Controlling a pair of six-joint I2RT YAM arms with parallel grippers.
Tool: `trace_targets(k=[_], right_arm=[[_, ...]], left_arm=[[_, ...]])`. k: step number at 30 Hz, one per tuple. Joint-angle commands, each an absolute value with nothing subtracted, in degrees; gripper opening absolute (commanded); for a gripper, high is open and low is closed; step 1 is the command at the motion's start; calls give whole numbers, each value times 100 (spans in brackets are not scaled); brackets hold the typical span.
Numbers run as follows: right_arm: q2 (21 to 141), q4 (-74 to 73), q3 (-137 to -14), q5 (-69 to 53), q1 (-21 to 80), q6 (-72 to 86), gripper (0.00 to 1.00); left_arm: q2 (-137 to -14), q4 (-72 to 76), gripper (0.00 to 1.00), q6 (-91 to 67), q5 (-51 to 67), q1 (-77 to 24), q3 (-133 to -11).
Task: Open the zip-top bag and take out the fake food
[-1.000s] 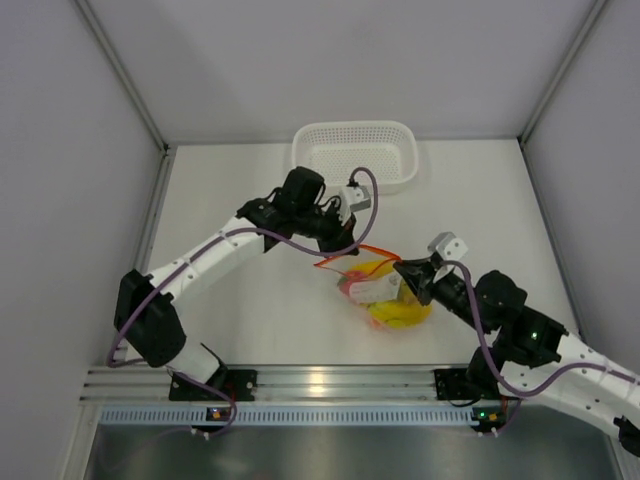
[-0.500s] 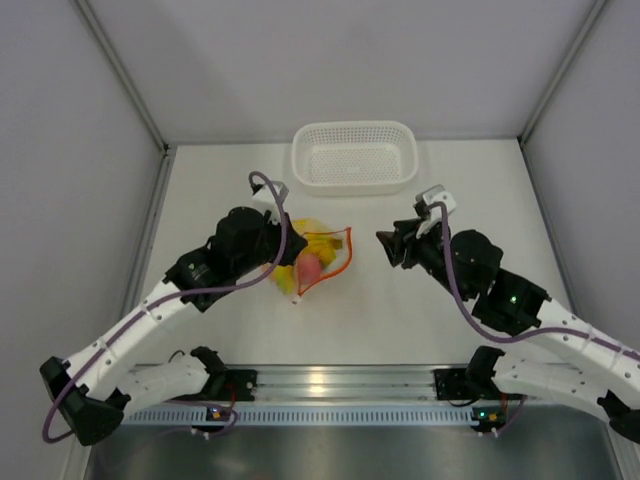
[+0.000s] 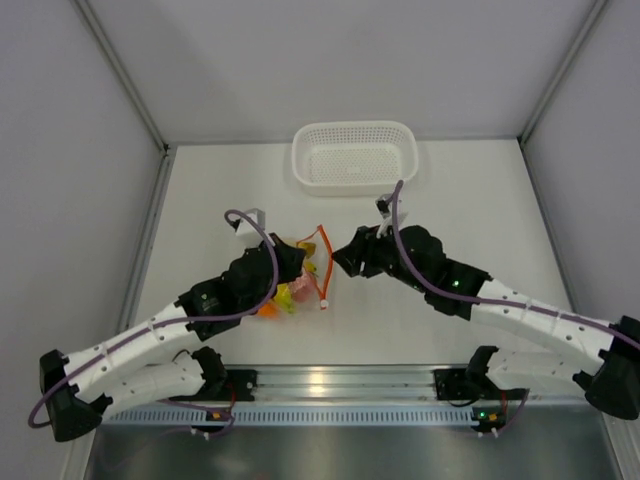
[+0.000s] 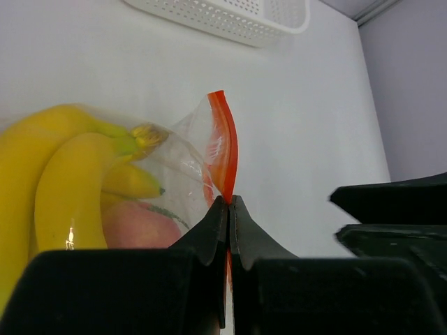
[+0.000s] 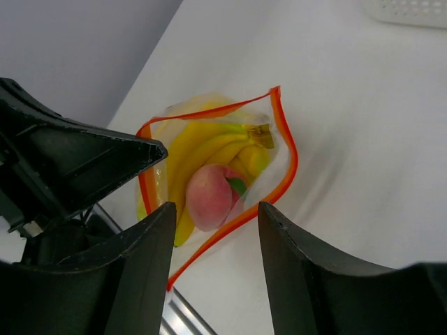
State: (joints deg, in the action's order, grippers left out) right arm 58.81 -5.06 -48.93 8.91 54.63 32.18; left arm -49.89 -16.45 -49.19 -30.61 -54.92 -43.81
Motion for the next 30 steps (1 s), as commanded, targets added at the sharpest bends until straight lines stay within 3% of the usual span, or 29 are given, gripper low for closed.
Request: trace_targets(k=[1, 12, 20, 25, 30], right_arm=[[6266, 482, -4711, 458, 5476, 3849, 52], [7733, 1344, -4930, 9, 5476, 3209, 67], [8578, 1503, -5159, -1291, 5484, 2733, 75], [8937, 1731, -5036, -1433, 5502, 2900, 87], [9246, 1968, -5010, -1389, 5563, 3137, 88]], left_arm=[[-4975, -906, 0, -5379, -3542, -5651, -4386], [-4658, -492, 0, -5730, -3665, -5836, -4035], [-4491, -299, 0, -5897, -3779, -5836, -3674], [-4342, -290, 0, -6020, -3876, -5836, -3411], [-4079, -290, 0, -6222, -3999, -5836, -3129]])
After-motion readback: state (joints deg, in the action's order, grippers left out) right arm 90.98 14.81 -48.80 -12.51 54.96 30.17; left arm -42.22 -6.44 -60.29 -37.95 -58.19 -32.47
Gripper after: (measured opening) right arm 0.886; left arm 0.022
